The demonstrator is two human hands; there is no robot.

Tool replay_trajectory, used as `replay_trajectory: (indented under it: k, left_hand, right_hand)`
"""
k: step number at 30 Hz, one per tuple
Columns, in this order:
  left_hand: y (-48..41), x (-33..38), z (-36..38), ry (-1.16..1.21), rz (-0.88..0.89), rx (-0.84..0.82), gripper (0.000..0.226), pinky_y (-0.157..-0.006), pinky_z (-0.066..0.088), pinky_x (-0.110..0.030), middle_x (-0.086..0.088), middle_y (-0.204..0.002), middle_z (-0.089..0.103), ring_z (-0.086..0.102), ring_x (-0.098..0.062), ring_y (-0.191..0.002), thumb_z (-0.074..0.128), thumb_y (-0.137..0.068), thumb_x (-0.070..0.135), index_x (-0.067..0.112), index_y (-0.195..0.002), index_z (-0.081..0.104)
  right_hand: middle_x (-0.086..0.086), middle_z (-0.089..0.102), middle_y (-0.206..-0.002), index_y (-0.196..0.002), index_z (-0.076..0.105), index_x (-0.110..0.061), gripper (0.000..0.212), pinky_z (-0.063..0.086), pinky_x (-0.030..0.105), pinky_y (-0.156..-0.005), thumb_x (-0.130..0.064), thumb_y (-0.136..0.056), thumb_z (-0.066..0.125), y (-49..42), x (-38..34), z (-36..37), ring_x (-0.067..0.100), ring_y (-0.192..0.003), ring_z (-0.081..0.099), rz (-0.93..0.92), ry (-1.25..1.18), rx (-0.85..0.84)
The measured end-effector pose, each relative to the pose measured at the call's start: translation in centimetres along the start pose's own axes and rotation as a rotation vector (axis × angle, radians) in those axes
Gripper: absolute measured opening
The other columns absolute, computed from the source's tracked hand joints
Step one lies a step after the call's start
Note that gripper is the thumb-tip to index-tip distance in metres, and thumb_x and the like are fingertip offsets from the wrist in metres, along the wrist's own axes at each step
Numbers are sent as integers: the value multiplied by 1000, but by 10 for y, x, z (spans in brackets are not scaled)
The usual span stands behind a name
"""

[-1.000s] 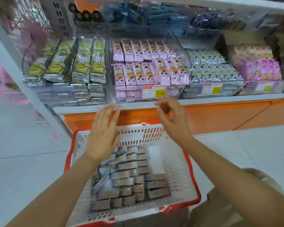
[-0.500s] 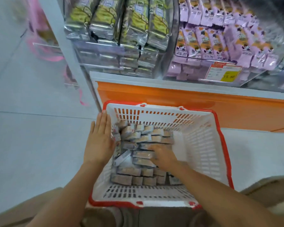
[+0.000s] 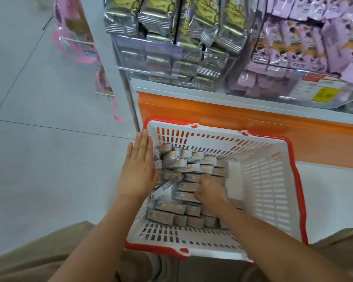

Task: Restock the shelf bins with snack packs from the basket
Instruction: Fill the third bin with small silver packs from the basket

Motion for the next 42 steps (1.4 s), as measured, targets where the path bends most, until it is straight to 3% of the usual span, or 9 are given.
replay_trajectory:
  k: [5, 7, 10, 16, 22, 28, 35, 40, 42]
  left_hand:
    - [1, 4, 0, -118, 23, -16, 76, -122, -10, -48, -16, -159, -21, -22, -30, -148, 40, -100, 38, 7, -153, -6]
    - [-1, 19, -4, -84, 103, 4, 73, -122, -7, -49, -19, -162, -6, -11, -35, -151, 51, -96, 32, 8, -155, 17]
    - [-7, 69, -18, 166, 292, -16, 56, -123, 7, -43, -15, -158, 31, 20, -33, -149, 54, -95, 28, 13, -148, 42]
    - [-18, 177, -72, 637, 446, -43, 44, -96, 45, -37, -5, -133, 60, 54, -21, -119, 53, -101, 31, 17, -143, 45]
    - [-30, 237, -99, 1040, 351, -85, 30, -87, 52, -27, 3, -113, 68, 64, -10, -102, 59, -98, 22, 15, -127, 54]
    - [-43, 300, -122, 1245, 353, -155, 25, -86, 51, -17, 3, -113, 66, 63, -5, -102, 58, -98, 12, 14, -122, 54]
    - [-58, 360, -156, 1226, 446, -93, 30, -91, 53, -24, -1, -117, 67, 63, -5, -104, 58, -98, 16, 7, -127, 57]
    - [-70, 351, -194, 598, 597, 565, 35, -105, 33, -34, -2, -127, 56, 49, -18, -119, 49, -95, 22, 13, -128, 57]
    - [-82, 350, -191, 344, 628, 614, 48, -117, 17, -39, -8, -143, 48, 39, -26, -136, 53, -92, 22, 11, -139, 51]
  right_hand:
    - [-1, 61, -90, -95, 57, -20, 17, 48, 32, -66, -20, -83, 69, 12, 4, -49, 15, -78, 58, -185, -399, 133]
    - [-1, 65, -94, -102, 58, -21, 23, 48, 25, -69, -22, -84, 71, 26, 7, -81, 7, -77, 58, -251, -505, 196]
    - [-1, 64, -95, -114, 55, -20, 35, 44, 16, -67, -20, -84, 73, 51, 11, -136, 2, -73, 56, -322, -629, 310]
    - [9, 64, -88, -115, 56, -15, 37, 47, 17, -68, -16, -83, 76, 103, 34, -224, 15, -76, 59, -386, -904, 580]
    - [-1, 62, -112, -127, 47, -15, 53, 50, 23, -79, -16, -83, 76, 144, 92, -256, 9, -94, 61, -387, -878, 604]
    - [-3, 65, -98, -113, 52, -13, 37, 47, 23, -75, -18, -84, 73, 178, 146, -275, 10, -84, 62, -363, -810, 753]
    - [0, 65, -102, -108, 58, -15, 31, 51, 26, -77, -12, -83, 76, 197, 180, -319, 16, -86, 61, -391, -798, 857]
    - [-3, 62, -91, -101, 58, -13, 26, 50, 19, -71, -3, -83, 74, 191, 221, -376, 11, -78, 59, -271, -742, 1061]
    - [-1, 60, -87, -101, 59, -16, 22, 49, 18, -67, -8, -85, 72, 177, 243, -404, 11, -76, 55, -143, -656, 1123]
Point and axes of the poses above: each hand's wrist, its own y-axis away from the middle knuckle, its own z-axis out of the palm, x = y × z, the point moved 6 cm from there along -y, towards the middle knuckle
